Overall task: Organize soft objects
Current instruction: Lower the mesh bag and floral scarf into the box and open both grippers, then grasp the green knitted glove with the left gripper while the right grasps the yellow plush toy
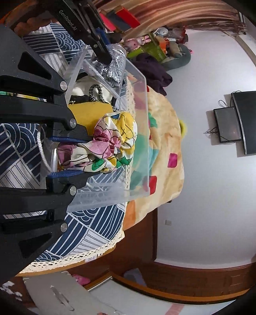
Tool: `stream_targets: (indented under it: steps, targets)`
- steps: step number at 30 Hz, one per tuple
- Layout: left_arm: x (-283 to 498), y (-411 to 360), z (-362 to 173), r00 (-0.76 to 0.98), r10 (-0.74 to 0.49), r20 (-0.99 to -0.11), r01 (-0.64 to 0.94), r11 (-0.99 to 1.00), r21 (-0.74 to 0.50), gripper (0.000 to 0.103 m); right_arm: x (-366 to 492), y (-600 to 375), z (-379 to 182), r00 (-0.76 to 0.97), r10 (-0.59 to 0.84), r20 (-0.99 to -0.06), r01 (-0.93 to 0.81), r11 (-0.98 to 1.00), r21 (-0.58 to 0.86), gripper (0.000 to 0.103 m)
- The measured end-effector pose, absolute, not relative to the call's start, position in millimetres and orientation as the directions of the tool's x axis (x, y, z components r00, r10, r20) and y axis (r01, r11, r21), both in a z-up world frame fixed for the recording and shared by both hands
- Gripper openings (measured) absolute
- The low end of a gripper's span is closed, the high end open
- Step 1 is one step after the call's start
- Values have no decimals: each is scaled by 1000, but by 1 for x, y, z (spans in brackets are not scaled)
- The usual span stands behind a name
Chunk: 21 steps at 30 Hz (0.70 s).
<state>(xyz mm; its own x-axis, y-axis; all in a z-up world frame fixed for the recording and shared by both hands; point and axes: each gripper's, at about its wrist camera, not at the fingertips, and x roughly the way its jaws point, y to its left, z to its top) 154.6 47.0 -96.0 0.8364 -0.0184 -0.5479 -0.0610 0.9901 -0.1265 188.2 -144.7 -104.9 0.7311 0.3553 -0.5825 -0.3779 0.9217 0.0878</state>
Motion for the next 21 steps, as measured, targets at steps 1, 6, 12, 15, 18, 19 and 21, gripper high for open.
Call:
stream_targets:
  steps: [1,6,12,15,18,19,21]
  targets:
    - [154,47,-96,836,-24,-548,-58,990,-132,35,188,-146,-105,735,350,-581,-374,924,83,22]
    - [148,48,-91,844,-33,-535,-57,987,-149,51,183,-147,-99,738,359,-571,-384,920,82,44]
    - [136,49,-85,851,-48,-524,-44,986,-162,53,168,-152,-89,763,362,-536,-393,917,60,56]
    - [127,46,-78,863,-41,-503,-34,990,-138,63,160,-150,-83,786,363,-501,-395,917,46,70]
    - [118,42,-71,876,-27,-481,-25,994,-102,68,148,-148,-76,801,373,-468,-409,912,28,72]
    - [114,40,-69,880,-26,-475,-21,995,-93,69,143,-147,-74,801,383,-461,-420,907,24,73]
    - [106,40,-67,885,-17,-465,-22,997,-79,79,138,-144,-73,796,401,-454,-440,898,22,75]
